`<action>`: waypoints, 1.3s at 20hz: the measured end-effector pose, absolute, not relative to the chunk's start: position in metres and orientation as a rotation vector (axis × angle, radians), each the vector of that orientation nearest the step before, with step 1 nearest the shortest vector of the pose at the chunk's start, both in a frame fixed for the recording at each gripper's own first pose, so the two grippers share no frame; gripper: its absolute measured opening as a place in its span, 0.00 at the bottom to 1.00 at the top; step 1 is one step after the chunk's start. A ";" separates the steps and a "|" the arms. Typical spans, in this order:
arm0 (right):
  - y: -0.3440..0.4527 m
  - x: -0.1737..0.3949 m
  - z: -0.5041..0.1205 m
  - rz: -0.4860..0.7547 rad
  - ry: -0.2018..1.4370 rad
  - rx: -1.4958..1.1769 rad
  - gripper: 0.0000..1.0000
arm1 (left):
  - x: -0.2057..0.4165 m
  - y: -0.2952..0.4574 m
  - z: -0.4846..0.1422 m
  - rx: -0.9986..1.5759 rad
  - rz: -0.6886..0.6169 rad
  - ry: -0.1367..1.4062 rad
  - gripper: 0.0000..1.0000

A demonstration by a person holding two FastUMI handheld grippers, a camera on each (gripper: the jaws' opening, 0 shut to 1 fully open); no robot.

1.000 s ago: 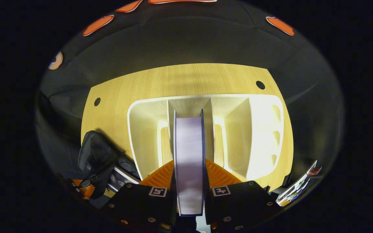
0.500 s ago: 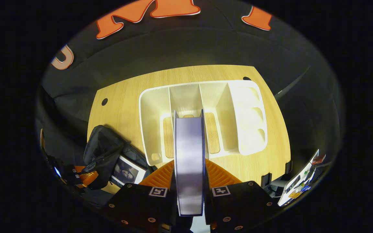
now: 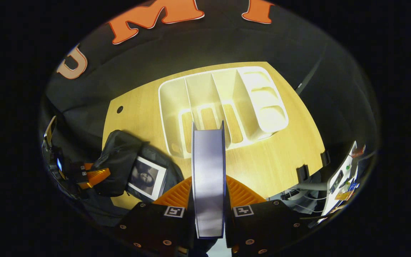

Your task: Open the schoolbag, grab two books from the bookshelf and put them into the schoolbag.

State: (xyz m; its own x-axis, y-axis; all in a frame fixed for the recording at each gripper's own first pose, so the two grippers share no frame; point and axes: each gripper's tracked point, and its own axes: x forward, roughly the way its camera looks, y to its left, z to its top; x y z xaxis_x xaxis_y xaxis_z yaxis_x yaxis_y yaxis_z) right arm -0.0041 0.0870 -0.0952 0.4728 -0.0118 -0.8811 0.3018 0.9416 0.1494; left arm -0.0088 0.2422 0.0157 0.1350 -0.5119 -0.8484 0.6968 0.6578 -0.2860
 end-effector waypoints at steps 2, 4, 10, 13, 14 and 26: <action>0.094 -0.017 -0.095 -0.185 1.051 0.342 0.35 | -0.008 0.241 0.015 0.199 -0.895 1.134 0.05; 0.098 -0.027 -0.094 -0.175 1.026 0.396 0.35 | -0.009 0.240 0.014 0.202 -0.908 1.138 0.05; 0.111 -0.046 -0.094 -0.124 0.938 0.584 0.33 | -0.007 0.233 0.011 0.198 -0.917 1.152 0.05; 0.126 -0.042 -0.095 -0.059 0.886 0.688 0.33 | -0.008 0.235 0.012 0.209 -0.910 1.145 0.05; 0.131 -0.040 -0.098 -0.043 0.870 0.722 0.33 | -0.007 0.234 0.013 0.213 -0.910 1.136 0.05; 0.218 -0.005 -0.148 0.176 0.776 0.988 0.33 | 0.001 0.232 0.027 0.199 -0.879 1.123 0.05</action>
State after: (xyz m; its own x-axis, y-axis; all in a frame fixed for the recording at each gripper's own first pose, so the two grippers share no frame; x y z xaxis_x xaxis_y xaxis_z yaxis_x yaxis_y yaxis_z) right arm -0.0046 0.2177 -0.1482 0.7237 0.4670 -0.5081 0.2025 0.5602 0.8033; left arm 0.0005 0.2324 0.0269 0.1472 -0.5115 -0.8466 0.6992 0.6592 -0.2767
